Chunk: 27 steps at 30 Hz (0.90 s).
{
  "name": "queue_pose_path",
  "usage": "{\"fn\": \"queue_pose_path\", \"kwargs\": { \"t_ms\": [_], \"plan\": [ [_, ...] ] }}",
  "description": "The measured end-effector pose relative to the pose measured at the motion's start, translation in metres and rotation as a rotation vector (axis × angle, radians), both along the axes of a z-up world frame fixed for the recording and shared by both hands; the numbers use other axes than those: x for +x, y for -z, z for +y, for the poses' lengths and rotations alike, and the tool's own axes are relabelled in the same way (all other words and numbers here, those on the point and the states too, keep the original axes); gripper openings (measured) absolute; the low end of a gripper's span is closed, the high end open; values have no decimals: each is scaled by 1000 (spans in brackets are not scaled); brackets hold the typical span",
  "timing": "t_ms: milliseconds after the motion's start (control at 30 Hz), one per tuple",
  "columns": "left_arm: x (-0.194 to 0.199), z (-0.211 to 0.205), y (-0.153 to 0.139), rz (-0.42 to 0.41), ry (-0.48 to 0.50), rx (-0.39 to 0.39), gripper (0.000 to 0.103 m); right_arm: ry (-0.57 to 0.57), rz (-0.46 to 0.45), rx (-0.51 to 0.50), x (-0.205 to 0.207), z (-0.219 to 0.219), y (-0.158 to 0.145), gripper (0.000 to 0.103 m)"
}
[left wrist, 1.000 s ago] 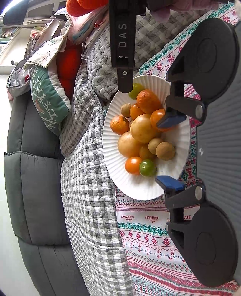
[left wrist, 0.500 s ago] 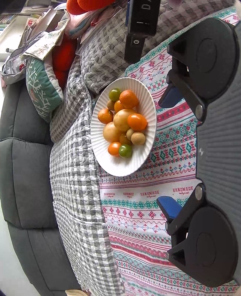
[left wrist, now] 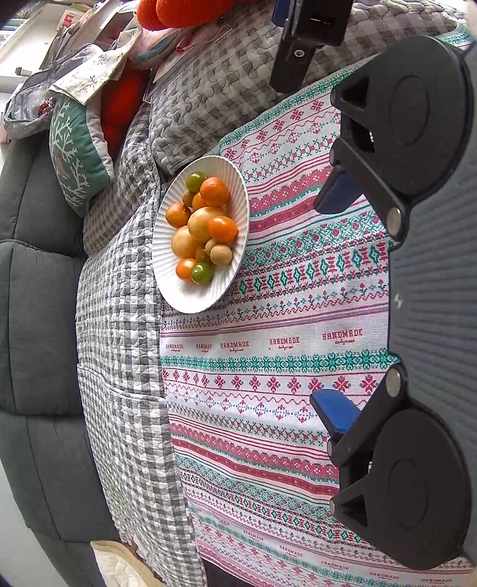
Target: Organize fruits
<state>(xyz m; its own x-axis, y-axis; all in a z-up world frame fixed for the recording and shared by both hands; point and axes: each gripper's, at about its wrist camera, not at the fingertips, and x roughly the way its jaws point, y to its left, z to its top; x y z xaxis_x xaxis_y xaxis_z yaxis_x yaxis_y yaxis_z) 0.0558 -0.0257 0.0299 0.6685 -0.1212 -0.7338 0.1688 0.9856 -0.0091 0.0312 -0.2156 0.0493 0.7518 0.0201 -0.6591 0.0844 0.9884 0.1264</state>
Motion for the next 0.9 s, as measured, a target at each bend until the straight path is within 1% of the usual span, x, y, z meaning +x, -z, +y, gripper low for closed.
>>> {"fn": "queue_pose_path", "kwargs": {
  "t_ms": [133, 200, 367, 633, 900],
  "plan": [
    [-13, 4, -1, 25, -27, 8, 97, 16, -2, -15, -12, 4, -5, 102],
    [-17, 5, 0, 34, -39, 13, 97, 21, 14, -10, -15, 7, -6, 103],
    [-23, 5, -2, 6, -38, 51, 97, -2, 12, -33, -19, 18, -7, 103],
    [-23, 10, -3, 11, -49, 41, 97, 10, 47, -44, -15, 24, 0, 103],
    [-25, 11, -2, 8, -42, 59, 97, 6, 61, -50, -11, 30, 4, 103]
  ]
}}
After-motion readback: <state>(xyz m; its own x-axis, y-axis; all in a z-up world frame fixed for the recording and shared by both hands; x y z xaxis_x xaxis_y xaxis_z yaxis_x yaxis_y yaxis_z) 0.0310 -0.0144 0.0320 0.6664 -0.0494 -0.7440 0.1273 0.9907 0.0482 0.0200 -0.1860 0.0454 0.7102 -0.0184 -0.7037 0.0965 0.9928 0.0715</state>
